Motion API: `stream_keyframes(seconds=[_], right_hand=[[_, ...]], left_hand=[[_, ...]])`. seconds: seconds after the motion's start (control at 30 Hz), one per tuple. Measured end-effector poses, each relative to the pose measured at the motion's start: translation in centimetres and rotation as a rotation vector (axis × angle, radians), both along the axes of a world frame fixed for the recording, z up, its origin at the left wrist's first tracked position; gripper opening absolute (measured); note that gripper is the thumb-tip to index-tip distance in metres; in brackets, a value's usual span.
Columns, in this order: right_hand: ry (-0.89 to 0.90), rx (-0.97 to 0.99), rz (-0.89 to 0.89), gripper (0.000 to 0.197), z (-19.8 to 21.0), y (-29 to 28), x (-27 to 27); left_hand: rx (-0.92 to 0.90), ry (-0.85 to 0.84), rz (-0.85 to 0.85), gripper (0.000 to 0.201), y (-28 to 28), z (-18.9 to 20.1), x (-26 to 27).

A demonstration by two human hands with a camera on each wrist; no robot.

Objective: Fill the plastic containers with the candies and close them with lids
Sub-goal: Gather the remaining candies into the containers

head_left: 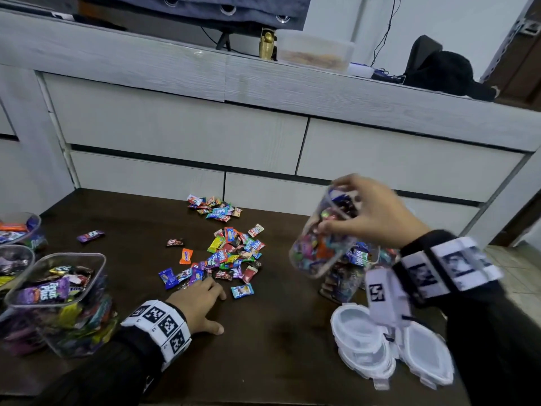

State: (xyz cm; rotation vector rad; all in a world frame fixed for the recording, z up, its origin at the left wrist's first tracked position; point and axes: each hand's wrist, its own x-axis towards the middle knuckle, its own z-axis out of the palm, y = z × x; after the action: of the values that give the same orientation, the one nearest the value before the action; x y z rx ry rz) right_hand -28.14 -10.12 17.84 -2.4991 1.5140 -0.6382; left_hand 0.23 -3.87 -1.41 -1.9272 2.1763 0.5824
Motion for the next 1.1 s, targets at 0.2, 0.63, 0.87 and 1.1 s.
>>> stream_keyframes(seconds=[0.2, 0.63, 0.87, 1.1], right_hand=[[-0.100, 0.018, -0.160, 0.074, 4.0, 0.5, -7.8], [0.118, 0.057, -0.529, 0.084, -6.1, -2.1, -16.4], [0.157, 0.117, -0.637, 0.086, -10.6, -4.7, -16.4], [0.305, 0.190, -0.643, 0.087, -10.3, -5.2, -16.0]], left_hand=[[0.031, -0.028, 0.004, 0.067, -0.1, 0.6, -0.4], [-0.079, -0.077, 0.036, 0.062, -0.1, 0.2, -3.2], [-0.083, -0.051, 0.040, 0.075, -0.2, -0.5, -5.0], [-0.096, -0.047, 0.023, 0.075, 0.0, -0.8, -4.6]])
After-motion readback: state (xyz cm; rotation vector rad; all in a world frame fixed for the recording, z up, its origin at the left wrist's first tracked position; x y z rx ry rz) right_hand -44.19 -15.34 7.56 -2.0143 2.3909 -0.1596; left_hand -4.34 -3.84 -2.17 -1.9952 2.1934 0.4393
